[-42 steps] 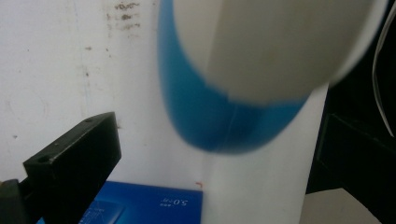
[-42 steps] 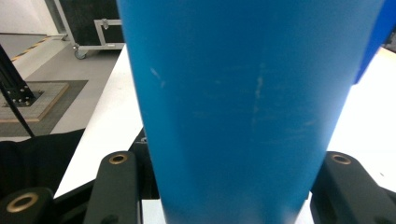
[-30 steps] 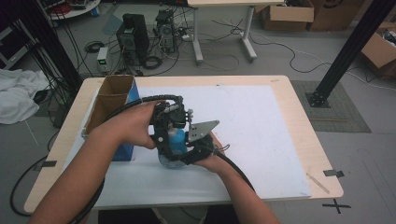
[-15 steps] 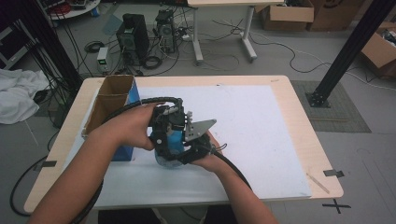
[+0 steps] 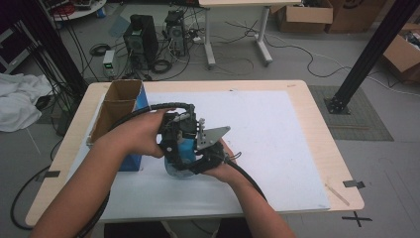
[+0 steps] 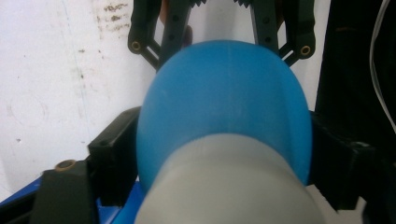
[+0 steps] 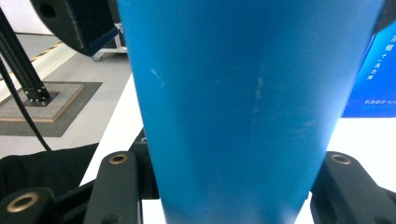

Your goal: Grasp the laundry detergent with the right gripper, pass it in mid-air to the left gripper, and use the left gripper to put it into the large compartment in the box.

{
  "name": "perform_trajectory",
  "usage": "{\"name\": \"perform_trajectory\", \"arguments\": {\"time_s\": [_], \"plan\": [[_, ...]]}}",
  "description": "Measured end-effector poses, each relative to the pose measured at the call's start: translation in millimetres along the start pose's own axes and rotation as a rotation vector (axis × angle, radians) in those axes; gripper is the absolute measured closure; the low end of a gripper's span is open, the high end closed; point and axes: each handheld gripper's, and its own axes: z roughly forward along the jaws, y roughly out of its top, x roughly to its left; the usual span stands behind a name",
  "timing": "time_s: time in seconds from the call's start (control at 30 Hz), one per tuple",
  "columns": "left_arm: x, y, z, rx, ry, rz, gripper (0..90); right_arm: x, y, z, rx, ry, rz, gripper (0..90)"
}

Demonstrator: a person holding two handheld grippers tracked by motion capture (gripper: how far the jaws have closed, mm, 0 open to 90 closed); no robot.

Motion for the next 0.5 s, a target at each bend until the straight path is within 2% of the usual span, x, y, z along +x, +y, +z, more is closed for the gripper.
{"name": "perform_trajectory", "arguments": {"time_s": [0.13,0.5], "plan": [[-0.1,0.2,-0.4,0.003,0.008,0.000,28.8,-1.0,0.2,-0.8,-0.004,-0.005,-0.004,46.5],[0.7,2.0,-0.2,0.011,0.013,0.005,31.8,-1.0,1.1,-1.1,-0.007,-0.005,-0.004,46.4]]}}
